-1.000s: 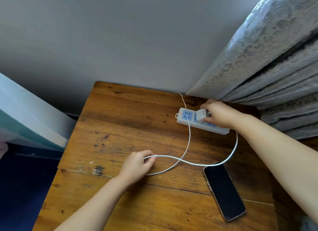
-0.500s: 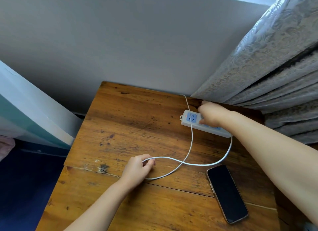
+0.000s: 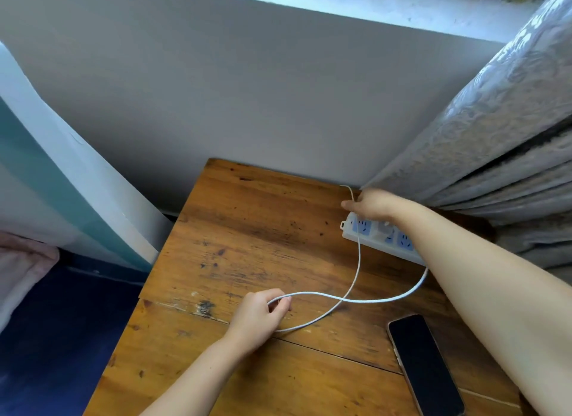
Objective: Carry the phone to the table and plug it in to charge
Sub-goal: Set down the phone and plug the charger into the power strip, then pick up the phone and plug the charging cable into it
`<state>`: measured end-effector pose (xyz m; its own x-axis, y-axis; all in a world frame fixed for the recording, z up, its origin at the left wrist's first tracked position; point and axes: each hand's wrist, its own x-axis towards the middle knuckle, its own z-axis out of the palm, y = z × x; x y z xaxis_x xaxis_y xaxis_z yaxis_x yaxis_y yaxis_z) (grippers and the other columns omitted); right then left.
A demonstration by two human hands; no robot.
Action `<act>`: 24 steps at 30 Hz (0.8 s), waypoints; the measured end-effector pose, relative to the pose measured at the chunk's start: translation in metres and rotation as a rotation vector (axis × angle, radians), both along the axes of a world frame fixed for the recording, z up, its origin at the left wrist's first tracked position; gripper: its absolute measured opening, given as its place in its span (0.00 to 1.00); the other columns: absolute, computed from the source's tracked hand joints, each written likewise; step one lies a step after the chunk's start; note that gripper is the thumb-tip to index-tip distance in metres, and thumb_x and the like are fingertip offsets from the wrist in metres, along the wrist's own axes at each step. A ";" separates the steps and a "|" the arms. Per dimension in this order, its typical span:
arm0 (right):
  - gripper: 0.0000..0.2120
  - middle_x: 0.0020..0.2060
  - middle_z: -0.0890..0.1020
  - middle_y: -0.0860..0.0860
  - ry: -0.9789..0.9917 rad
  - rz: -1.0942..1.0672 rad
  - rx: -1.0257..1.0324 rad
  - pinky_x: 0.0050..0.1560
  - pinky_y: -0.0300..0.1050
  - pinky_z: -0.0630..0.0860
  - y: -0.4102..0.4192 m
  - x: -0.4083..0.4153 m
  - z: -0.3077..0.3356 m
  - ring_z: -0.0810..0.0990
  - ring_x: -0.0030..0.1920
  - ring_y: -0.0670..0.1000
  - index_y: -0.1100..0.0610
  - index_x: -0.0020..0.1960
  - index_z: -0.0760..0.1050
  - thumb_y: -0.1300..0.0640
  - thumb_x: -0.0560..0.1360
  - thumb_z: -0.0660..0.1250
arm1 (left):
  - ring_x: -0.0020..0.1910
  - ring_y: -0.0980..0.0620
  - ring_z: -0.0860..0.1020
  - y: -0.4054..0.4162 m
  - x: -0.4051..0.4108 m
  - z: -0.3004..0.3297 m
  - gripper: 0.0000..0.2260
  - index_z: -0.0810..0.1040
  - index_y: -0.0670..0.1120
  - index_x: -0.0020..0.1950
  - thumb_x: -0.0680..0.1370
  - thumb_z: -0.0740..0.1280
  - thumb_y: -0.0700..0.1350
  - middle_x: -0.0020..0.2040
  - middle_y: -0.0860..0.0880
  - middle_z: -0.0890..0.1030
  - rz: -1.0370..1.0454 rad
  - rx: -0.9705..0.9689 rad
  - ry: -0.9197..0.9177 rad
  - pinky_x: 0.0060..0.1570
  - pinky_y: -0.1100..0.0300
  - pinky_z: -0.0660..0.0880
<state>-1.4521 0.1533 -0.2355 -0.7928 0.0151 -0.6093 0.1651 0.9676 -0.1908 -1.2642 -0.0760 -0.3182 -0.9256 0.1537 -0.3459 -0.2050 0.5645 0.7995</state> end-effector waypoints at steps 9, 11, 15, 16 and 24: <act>0.08 0.37 0.83 0.52 -0.070 -0.566 -1.029 0.41 0.39 0.80 0.004 0.012 0.044 0.83 0.37 0.48 0.60 0.56 0.74 0.63 0.77 0.62 | 0.43 0.52 0.77 -0.010 0.012 0.015 0.08 0.80 0.51 0.47 0.77 0.63 0.51 0.41 0.52 0.83 -0.319 -0.245 0.250 0.48 0.57 0.73; 0.09 0.35 0.83 0.51 -0.064 -0.534 -1.188 0.46 0.44 0.81 0.013 0.025 0.069 0.84 0.38 0.49 0.58 0.54 0.73 0.67 0.76 0.62 | 0.43 0.53 0.78 -0.011 0.017 0.019 0.05 0.80 0.51 0.47 0.73 0.67 0.50 0.41 0.54 0.82 -0.447 -0.384 0.460 0.56 0.56 0.74; 0.07 0.26 0.70 0.47 0.118 -0.684 -1.380 0.28 0.36 0.73 0.035 0.055 0.104 0.68 0.26 0.45 0.56 0.45 0.73 0.60 0.79 0.57 | 0.43 0.56 0.80 -0.013 0.031 0.026 0.10 0.81 0.55 0.46 0.66 0.74 0.51 0.39 0.57 0.81 -0.600 -0.586 0.642 0.57 0.46 0.76; 0.10 0.23 0.67 0.45 0.173 -0.718 -1.424 0.22 0.34 0.66 0.043 0.063 0.111 0.63 0.23 0.44 0.55 0.46 0.74 0.55 0.80 0.56 | 0.45 0.55 0.81 -0.013 0.035 0.027 0.11 0.81 0.55 0.47 0.66 0.75 0.52 0.40 0.56 0.82 -0.615 -0.619 0.667 0.59 0.45 0.74; 0.16 0.29 0.74 0.45 0.264 -0.656 -1.749 0.32 0.34 0.71 0.110 0.132 0.147 0.72 0.29 0.43 0.55 0.55 0.76 0.64 0.78 0.51 | 0.61 0.46 0.77 0.035 0.071 0.035 0.20 0.78 0.49 0.60 0.68 0.65 0.41 0.60 0.46 0.80 -0.596 -0.551 0.836 0.65 0.45 0.69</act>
